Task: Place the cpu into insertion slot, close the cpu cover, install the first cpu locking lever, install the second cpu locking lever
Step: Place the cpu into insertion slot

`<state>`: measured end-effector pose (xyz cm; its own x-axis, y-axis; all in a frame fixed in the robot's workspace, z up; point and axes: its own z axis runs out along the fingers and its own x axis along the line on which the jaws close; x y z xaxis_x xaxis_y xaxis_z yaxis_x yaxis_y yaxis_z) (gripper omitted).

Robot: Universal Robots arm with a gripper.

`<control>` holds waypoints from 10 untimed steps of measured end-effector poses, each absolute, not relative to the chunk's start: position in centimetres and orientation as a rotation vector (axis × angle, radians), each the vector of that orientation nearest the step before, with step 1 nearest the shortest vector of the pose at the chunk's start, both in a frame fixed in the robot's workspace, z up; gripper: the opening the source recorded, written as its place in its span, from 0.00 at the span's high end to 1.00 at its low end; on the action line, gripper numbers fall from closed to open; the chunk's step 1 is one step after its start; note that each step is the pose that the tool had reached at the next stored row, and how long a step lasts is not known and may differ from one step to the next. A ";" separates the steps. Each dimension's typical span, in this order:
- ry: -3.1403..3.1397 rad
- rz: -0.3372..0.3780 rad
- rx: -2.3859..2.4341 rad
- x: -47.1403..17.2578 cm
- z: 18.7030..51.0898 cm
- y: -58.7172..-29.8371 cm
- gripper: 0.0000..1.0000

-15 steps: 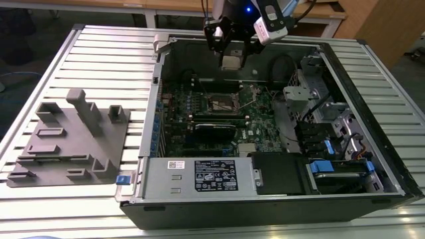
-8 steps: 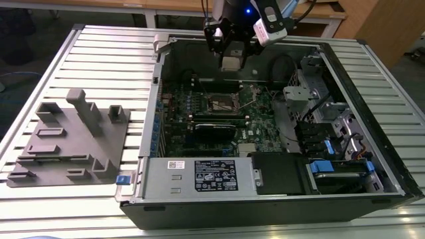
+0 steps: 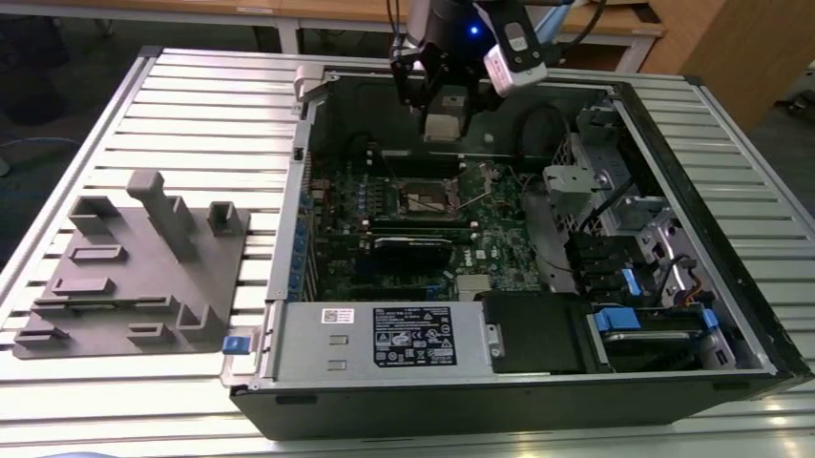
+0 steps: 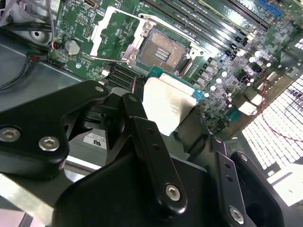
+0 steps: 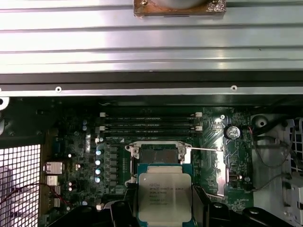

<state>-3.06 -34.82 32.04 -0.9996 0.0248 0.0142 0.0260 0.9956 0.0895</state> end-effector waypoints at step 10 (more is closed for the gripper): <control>-3.126 -0.140 -0.040 -3.1 31.3 -34.8 0.46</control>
